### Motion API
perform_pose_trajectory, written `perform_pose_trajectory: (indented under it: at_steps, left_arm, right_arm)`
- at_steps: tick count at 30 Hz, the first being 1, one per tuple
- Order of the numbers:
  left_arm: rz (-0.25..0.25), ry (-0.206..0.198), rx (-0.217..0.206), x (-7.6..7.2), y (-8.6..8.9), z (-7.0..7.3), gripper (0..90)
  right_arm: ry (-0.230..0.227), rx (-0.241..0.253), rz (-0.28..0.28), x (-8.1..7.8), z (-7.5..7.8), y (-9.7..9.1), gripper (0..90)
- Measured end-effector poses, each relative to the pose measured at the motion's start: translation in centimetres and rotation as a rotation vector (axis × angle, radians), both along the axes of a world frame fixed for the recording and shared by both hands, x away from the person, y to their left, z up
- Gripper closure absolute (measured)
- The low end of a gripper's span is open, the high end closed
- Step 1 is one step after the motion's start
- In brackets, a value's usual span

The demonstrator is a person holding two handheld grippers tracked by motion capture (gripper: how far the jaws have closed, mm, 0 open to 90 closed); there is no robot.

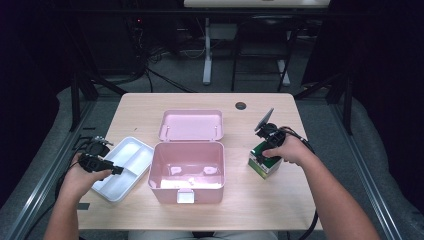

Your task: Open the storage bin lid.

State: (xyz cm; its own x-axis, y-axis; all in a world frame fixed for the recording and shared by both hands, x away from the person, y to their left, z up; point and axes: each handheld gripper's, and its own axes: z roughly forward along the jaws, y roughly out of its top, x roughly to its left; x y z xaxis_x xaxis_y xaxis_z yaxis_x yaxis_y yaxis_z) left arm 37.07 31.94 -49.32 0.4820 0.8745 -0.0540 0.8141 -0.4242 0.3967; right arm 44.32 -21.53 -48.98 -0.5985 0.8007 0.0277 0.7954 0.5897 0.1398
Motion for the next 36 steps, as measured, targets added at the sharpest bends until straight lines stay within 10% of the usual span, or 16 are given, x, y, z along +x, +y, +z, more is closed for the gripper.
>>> perform_pose_trajectory:
  at_steps: [36]
  left_arm:
    - [0.004,-0.026,-0.022,-0.2,0.3,0.5,48.1]
  right_arm:
    - [0.013,-0.015,0.018,0.0,2.5,0.7,17.5]
